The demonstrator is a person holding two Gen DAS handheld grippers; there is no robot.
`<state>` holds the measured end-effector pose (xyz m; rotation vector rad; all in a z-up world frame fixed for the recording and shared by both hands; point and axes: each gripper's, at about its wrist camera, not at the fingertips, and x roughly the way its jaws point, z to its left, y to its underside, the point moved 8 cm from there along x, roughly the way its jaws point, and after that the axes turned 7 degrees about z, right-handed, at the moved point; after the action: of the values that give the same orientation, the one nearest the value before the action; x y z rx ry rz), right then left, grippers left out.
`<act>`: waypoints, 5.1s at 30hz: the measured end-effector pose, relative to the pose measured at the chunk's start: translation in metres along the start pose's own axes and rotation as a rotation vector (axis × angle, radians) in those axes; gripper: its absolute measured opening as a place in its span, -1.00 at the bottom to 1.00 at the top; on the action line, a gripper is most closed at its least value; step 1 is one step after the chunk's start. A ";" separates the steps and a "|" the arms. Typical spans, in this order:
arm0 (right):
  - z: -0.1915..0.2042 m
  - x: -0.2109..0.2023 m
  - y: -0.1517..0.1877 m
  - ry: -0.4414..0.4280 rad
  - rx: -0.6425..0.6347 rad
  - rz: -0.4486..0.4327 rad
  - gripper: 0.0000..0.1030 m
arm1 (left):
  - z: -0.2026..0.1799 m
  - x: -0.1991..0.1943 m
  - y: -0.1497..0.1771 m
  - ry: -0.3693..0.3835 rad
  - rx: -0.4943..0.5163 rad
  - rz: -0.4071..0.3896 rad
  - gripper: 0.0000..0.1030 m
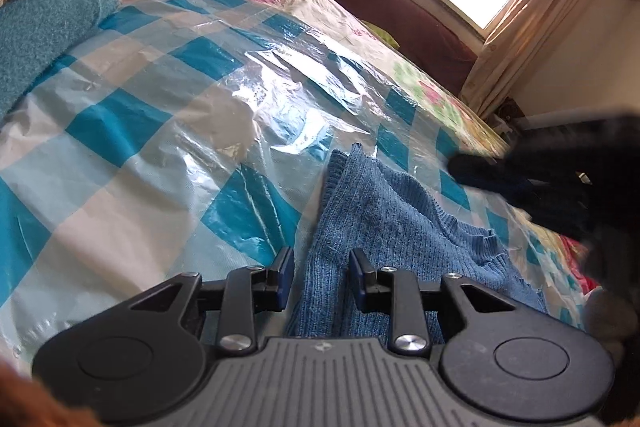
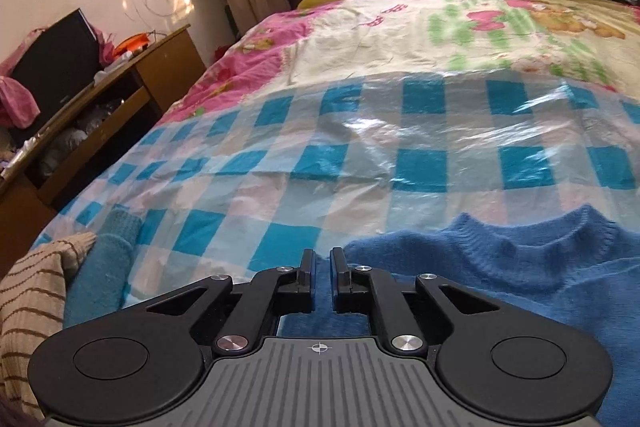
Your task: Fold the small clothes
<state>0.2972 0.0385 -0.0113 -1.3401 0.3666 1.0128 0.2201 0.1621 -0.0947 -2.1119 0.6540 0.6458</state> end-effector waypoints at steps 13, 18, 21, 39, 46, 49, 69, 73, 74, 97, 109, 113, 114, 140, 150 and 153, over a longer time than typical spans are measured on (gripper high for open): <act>-0.121 0.005 0.037 0.243 0.082 0.060 -0.99 | -0.005 0.005 0.008 -0.050 0.055 -0.010 -0.32; -0.111 -0.008 0.028 0.205 0.095 0.034 -0.82 | -0.007 0.001 0.003 -0.047 0.064 -0.033 -0.32; -0.107 -0.029 0.033 0.174 0.115 0.024 -0.65 | -0.008 -0.003 0.000 -0.033 0.056 -0.042 -0.32; -0.095 -0.003 0.042 0.206 0.070 0.040 -0.61 | -0.008 0.000 0.003 -0.062 0.081 -0.035 -0.32; -0.096 0.004 0.042 0.236 0.074 0.084 -0.59 | -0.008 0.003 0.006 -0.084 0.095 -0.018 -0.30; -0.080 -0.009 0.040 0.207 0.035 0.066 -0.58 | -0.008 -0.003 0.002 -0.071 0.085 -0.035 -0.30; -0.081 -0.038 0.064 0.248 -0.012 0.072 -0.57 | -0.021 -0.019 0.031 -0.141 0.159 0.022 -0.29; -0.086 -0.050 0.069 0.239 0.004 0.057 -0.57 | -0.026 -0.029 0.031 -0.135 0.165 -0.009 -0.29; -0.088 -0.053 0.070 0.238 0.008 0.054 -0.57 | -0.027 -0.031 0.031 -0.137 0.168 -0.012 -0.29; -0.078 -0.052 0.075 0.279 -0.035 0.082 -0.57 | -0.020 -0.031 0.036 -0.106 0.134 0.018 -0.28; -0.033 -0.033 0.066 0.232 -0.110 0.121 -0.45 | -0.006 -0.040 0.039 -0.084 0.039 0.035 -0.23; -0.005 -0.016 0.059 0.193 -0.156 0.150 -0.33 | 0.001 -0.039 0.040 -0.079 0.001 0.046 -0.22; 0.003 -0.011 0.058 0.181 -0.165 0.160 -0.32 | 0.002 -0.039 0.040 -0.074 -0.006 0.048 -0.22; 0.052 0.073 0.041 0.249 -0.281 0.342 -0.69 | -0.005 -0.036 0.045 -0.049 0.017 0.058 -0.01; 0.024 0.025 0.024 0.109 -0.147 0.267 -0.76 | -0.021 -0.049 0.044 -0.086 0.134 -0.081 0.45; 0.014 0.013 0.021 0.065 -0.111 0.244 -0.76 | -0.029 -0.042 0.046 -0.093 0.178 -0.079 0.46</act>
<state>0.2833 0.0538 -0.0307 -1.4554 0.5400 1.2079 0.1664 0.1235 -0.0776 -1.9218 0.5530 0.6149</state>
